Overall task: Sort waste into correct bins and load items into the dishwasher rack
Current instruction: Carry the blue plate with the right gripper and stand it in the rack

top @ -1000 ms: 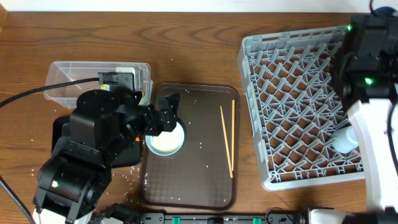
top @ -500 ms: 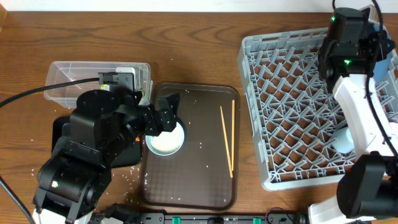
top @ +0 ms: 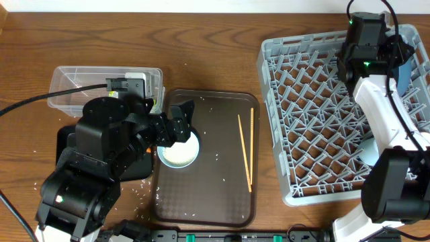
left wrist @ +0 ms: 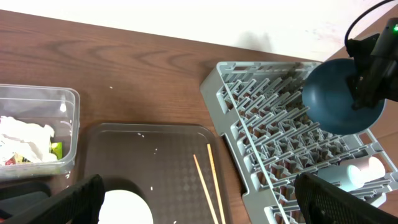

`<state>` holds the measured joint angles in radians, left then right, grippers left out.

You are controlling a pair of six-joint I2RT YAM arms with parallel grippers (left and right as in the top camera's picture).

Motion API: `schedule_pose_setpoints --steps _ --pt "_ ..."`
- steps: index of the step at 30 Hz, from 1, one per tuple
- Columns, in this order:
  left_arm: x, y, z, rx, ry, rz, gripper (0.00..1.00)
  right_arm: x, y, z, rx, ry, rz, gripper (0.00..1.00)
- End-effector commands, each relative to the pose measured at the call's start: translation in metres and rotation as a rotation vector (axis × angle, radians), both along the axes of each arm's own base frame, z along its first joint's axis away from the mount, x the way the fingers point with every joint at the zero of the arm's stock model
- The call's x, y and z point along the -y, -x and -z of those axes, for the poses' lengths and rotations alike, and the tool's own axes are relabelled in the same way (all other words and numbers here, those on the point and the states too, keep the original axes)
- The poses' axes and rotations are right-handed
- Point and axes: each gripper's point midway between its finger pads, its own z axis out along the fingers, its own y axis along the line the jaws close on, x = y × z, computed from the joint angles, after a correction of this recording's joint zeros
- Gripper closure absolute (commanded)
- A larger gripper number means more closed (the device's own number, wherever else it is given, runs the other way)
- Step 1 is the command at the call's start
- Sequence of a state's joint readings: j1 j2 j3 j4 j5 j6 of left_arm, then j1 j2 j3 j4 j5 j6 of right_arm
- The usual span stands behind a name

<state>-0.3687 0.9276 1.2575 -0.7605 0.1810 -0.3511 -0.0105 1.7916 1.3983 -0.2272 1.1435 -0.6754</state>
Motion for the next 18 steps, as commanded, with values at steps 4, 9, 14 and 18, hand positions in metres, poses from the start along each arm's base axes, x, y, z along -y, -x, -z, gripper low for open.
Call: schedule_pose_setpoints --steps 4,9,14,18 --pt "0.002 0.001 -0.003 0.003 0.007 0.01 0.02 -0.024 -0.013 0.004 -0.058 0.002 -0.089 0.75" --pt "0.002 0.001 -0.003 0.003 0.007 0.01 0.02 -0.041 -0.014 0.011 -0.114 -0.001 -0.136 0.6" --pt "0.001 0.003 0.0 -0.01 0.002 0.01 0.02 -0.052 -0.016 0.017 -0.141 -0.012 -0.172 0.52" --pt "0.001 0.004 0.002 -0.017 -0.001 0.01 0.02 -0.061 -0.015 0.028 -0.203 -0.037 -0.218 0.46"
